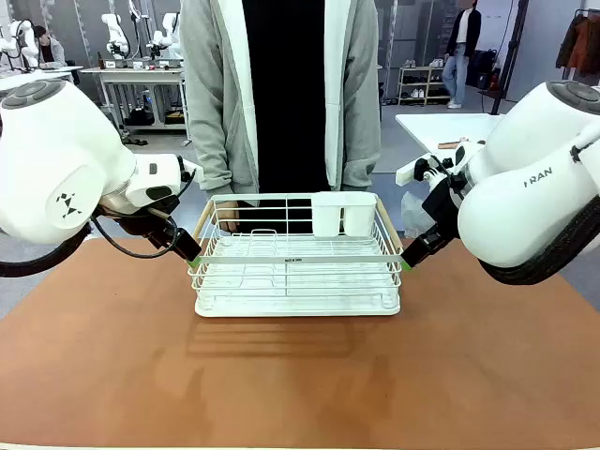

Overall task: Clean the table.
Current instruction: Pick up the Lint Roller when the human hands it over.

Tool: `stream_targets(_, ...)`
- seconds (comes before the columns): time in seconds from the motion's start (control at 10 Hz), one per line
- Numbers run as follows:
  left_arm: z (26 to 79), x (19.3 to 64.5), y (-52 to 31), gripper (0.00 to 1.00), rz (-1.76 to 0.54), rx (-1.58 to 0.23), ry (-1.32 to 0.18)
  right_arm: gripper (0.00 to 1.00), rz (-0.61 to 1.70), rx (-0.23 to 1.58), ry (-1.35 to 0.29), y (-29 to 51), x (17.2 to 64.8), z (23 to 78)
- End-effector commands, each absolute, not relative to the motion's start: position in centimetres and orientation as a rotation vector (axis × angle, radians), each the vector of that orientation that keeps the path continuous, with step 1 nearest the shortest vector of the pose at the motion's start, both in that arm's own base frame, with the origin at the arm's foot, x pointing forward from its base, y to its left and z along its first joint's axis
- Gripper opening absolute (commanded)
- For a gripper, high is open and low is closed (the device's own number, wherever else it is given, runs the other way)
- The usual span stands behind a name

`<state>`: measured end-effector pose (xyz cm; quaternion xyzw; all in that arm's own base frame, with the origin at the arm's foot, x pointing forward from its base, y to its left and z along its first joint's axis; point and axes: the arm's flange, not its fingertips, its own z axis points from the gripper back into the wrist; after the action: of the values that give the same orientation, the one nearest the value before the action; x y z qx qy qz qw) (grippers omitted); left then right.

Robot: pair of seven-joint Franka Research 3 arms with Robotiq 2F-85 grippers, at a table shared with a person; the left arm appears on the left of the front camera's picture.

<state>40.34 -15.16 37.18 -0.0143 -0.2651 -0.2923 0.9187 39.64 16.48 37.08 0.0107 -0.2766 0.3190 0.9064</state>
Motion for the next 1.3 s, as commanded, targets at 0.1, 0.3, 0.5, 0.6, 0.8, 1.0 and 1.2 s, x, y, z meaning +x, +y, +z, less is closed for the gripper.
stream_targets(0.1, 37.2, 40.3, -15.2, 1.0, -0.601, -0.03, -0.545, 1.0, 0.659, 0.022, -0.571, 16.5, 39.6, 37.1)
stream_targets(0.3, 37.2, 40.3, -15.2, 1.0, -0.601, -0.03, -0.545, 1.0, 0.659, 0.022, -0.571, 16.5, 39.6, 37.1)
stream_targets(0.5, 37.2, 40.3, -15.2, 1.0, -0.601, -0.03, -0.545, 1.0, 0.659, 0.022, -0.571, 16.5, 39.6, 37.1)
stream_targets(0.6, 37.2, 40.3, -15.2, 1.0, -0.601, -0.03, -0.545, 1.0, 0.659, 0.022, -0.571, 16.5, 39.6, 37.1)
stream_targets(0.8, 37.2, 40.3, -15.2, 1.0, -0.601, -0.03, -0.545, 1.0, 0.659, 0.022, -0.571, 16.5, 39.6, 37.1)
stream_targets(1.0, 39.4, 40.9, -15.4, 1.0, -0.627, 0.004, -0.591, 1.0, 0.659, 0.021, -0.571, 16.4, 39.7, 37.1)
stream_targets(1.2, 47.0, 42.3, -13.3, 1.0, -0.562, -0.22, -0.496, 1.0, 0.555, 0.219, -0.547, 14.0, 40.6, 44.1)
